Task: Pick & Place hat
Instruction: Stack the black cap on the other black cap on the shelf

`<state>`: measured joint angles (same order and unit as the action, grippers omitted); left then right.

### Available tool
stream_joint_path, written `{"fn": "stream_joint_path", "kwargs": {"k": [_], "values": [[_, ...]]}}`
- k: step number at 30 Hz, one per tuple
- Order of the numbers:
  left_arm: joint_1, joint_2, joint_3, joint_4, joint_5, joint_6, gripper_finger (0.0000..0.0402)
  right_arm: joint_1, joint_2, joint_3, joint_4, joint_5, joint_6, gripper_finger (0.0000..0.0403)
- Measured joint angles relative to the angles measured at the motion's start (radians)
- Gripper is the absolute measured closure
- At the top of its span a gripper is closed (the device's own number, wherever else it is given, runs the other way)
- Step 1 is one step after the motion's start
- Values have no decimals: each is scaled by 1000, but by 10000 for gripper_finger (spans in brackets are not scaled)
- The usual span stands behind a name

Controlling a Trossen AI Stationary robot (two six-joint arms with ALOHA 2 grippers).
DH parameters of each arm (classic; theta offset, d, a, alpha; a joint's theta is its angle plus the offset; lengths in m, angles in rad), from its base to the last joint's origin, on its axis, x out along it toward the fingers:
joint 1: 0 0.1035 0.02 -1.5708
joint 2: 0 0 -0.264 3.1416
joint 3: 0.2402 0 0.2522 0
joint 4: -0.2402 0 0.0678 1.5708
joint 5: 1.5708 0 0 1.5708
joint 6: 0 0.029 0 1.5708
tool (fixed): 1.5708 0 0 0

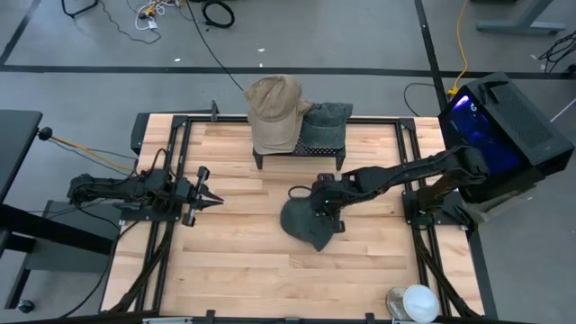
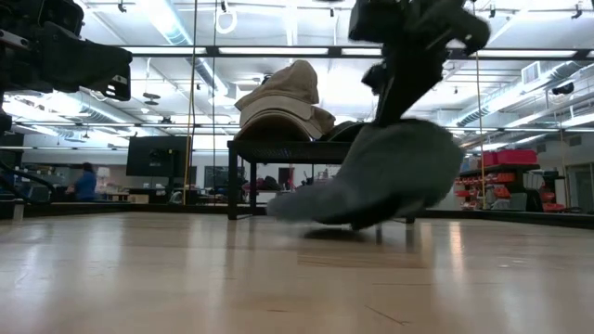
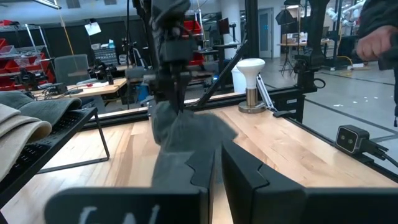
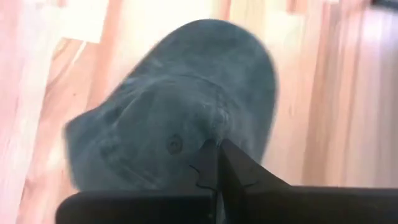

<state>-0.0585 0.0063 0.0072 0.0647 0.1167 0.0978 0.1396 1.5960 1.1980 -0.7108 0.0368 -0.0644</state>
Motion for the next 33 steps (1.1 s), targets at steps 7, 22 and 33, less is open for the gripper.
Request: {"fn": "stream_joint_path", "kwargs": {"k": [7,22,33], "values": [[0,0,0,0,0,0,367,6,-113,1,-26,1,-123,402],[0,0,0,0,0,0,367,6,-352,1,-113,90,-825,403],[0,0,0,0,0,0,367,-14,-411,1,-92,398,-1347,403]]}}
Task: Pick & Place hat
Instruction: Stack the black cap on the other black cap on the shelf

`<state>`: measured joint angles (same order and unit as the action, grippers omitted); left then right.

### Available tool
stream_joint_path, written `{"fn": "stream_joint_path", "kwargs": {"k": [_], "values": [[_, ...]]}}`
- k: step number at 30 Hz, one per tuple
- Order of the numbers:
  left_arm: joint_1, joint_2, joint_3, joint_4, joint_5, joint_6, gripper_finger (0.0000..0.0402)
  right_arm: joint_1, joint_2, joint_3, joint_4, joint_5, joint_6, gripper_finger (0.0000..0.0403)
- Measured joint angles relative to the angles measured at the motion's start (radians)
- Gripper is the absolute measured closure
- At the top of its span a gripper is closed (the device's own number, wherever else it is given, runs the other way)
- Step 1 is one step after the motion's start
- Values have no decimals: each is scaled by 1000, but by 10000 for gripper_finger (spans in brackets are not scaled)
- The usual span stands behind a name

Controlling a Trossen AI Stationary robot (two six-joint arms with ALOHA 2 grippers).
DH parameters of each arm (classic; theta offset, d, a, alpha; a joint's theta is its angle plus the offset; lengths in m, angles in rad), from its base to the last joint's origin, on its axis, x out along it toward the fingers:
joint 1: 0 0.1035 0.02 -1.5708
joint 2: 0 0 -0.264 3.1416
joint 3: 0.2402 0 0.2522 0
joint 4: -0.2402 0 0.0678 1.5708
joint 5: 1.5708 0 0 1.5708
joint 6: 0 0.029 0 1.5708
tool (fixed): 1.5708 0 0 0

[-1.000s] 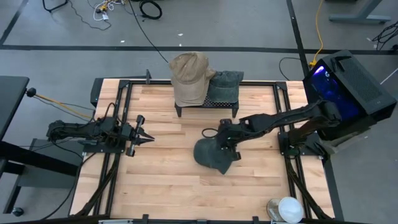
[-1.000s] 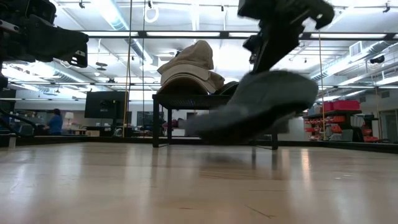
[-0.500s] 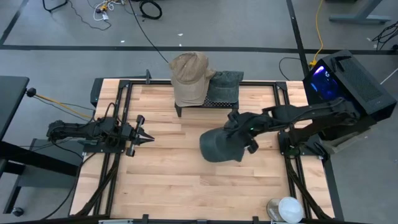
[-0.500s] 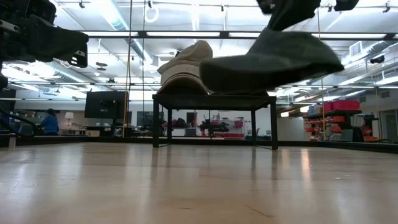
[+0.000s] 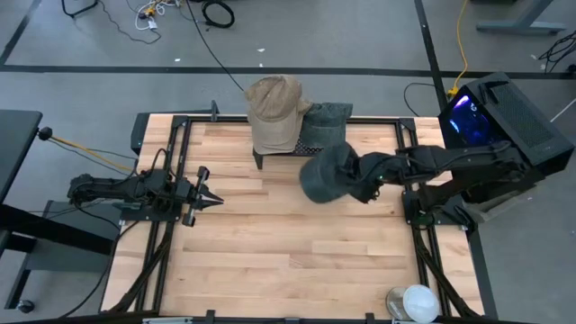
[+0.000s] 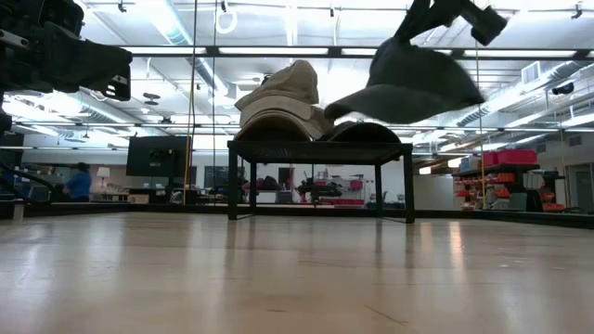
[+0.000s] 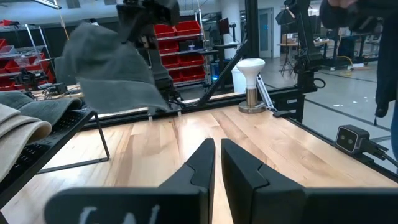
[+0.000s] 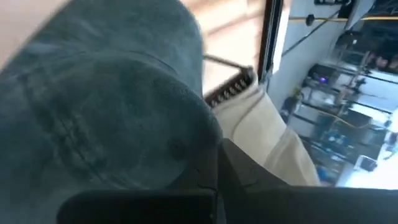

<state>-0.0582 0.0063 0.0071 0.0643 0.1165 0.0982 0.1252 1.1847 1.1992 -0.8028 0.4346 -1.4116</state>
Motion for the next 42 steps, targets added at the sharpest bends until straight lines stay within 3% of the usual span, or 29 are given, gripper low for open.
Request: {"fn": "stream_joint_path", "kwargs": {"k": [9,19,27,35,42], "values": [[0,0,0,0,0,0,367,-41,-54,0,95,-12,-163,403],[0,0,0,0,0,0,367,-121,-142,0,284,-118,-242,403],[0,0,0,0,0,0,367,-150,-183,0,285,-290,-242,403],[0,0,0,0,0,0,367,-150,-170,-4,253,-502,-57,403],[0,0,0,0,0,0,367,-111,-161,-98,293,-662,2,403]]}}
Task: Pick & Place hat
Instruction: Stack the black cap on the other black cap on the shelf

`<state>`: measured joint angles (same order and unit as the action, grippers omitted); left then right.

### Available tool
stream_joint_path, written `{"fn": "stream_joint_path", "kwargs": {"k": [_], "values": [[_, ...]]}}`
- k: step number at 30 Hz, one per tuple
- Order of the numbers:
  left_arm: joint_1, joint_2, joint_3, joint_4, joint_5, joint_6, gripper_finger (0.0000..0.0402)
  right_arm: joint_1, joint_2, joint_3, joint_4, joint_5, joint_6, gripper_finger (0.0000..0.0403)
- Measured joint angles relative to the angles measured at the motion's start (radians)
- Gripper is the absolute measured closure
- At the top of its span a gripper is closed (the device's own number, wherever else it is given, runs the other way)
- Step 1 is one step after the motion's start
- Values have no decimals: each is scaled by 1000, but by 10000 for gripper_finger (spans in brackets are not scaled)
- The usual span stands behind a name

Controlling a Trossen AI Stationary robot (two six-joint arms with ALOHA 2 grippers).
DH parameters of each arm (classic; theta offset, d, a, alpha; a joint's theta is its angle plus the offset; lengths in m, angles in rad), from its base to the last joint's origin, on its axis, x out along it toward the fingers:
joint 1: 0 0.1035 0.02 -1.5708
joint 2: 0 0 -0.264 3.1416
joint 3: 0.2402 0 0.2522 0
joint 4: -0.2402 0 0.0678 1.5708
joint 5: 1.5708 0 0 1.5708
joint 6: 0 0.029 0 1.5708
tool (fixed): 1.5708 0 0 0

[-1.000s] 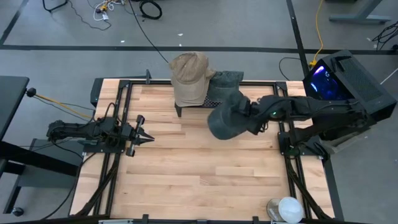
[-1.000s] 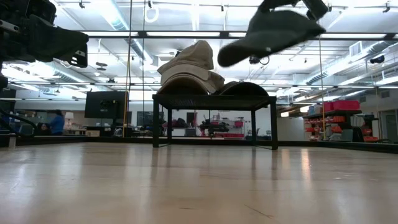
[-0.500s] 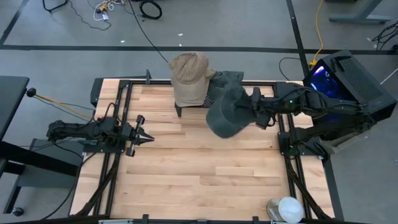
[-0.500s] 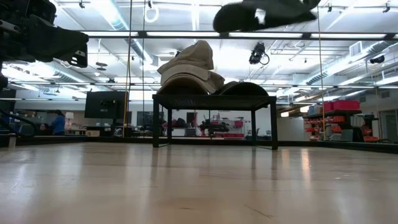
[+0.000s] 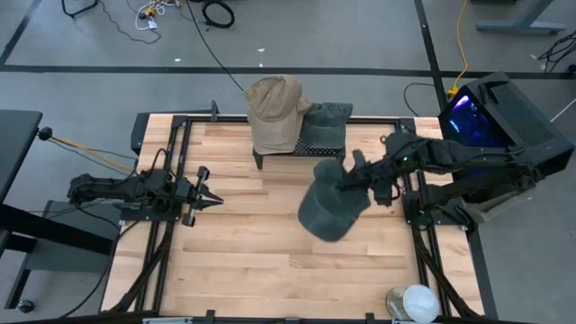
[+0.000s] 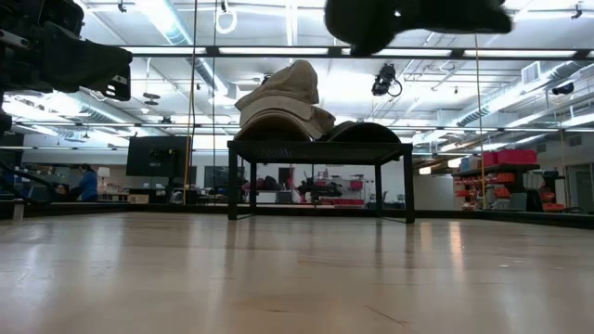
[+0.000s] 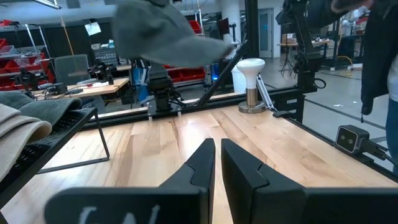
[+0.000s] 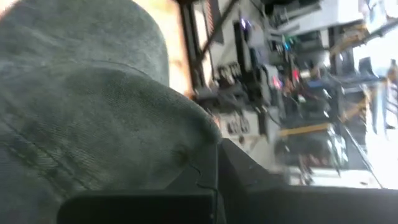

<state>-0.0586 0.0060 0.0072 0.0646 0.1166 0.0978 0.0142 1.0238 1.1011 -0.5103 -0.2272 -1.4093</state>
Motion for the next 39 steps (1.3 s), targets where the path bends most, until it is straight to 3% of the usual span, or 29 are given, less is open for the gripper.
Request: {"fn": "stream_joint_path", "kwargs": {"k": [11,25,39], "values": [[0,0,0,0,0,0,367,60,29,-182,82,-193,148,403],[0,0,0,0,0,0,367,83,30,-473,292,-200,198,399],[0,0,0,0,0,0,367,83,30,-584,366,-165,242,398]]}}
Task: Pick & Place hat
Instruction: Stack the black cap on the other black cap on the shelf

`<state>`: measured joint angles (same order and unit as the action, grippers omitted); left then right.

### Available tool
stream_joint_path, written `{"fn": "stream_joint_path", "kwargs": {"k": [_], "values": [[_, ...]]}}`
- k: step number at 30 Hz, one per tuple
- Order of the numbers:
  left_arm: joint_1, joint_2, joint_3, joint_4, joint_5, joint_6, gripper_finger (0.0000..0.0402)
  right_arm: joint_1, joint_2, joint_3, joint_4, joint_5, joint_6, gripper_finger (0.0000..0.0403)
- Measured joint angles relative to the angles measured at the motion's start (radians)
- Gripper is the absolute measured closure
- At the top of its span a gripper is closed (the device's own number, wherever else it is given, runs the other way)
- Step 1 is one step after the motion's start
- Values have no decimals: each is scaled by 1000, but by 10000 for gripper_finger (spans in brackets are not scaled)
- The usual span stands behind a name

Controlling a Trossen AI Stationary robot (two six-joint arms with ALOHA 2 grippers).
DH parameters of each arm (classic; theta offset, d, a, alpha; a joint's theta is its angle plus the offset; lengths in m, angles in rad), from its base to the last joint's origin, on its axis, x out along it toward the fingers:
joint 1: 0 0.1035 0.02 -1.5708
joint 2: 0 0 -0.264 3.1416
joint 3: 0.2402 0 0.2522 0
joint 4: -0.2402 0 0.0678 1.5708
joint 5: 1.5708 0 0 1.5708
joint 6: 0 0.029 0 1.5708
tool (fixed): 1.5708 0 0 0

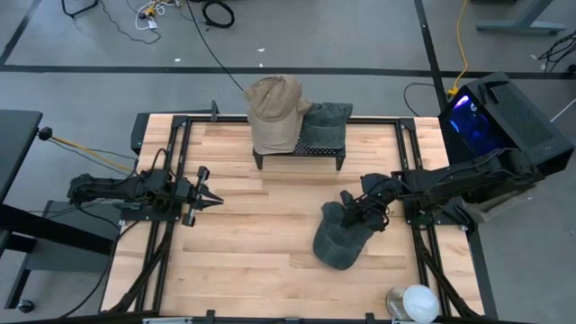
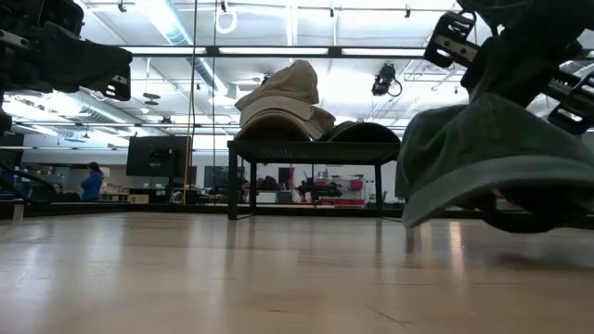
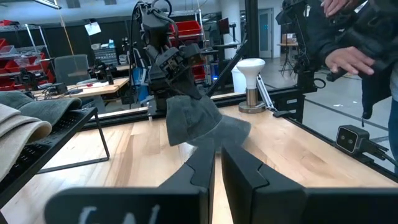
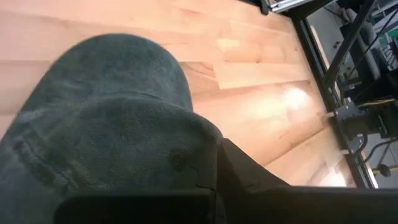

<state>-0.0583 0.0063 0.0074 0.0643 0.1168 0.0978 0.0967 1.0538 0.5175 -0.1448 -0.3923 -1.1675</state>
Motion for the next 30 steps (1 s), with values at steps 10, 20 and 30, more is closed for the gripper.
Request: {"fn": "stream_joint_path", "kwargs": {"k": [10,20,30], "values": [[0,0,0,0,0,0,367,0,0,-36,5,18,-26,395],[0,0,0,0,0,0,367,-1,0,-36,27,18,-21,346],[0,0,0,0,0,0,367,-1,0,-36,46,14,38,259]]}}
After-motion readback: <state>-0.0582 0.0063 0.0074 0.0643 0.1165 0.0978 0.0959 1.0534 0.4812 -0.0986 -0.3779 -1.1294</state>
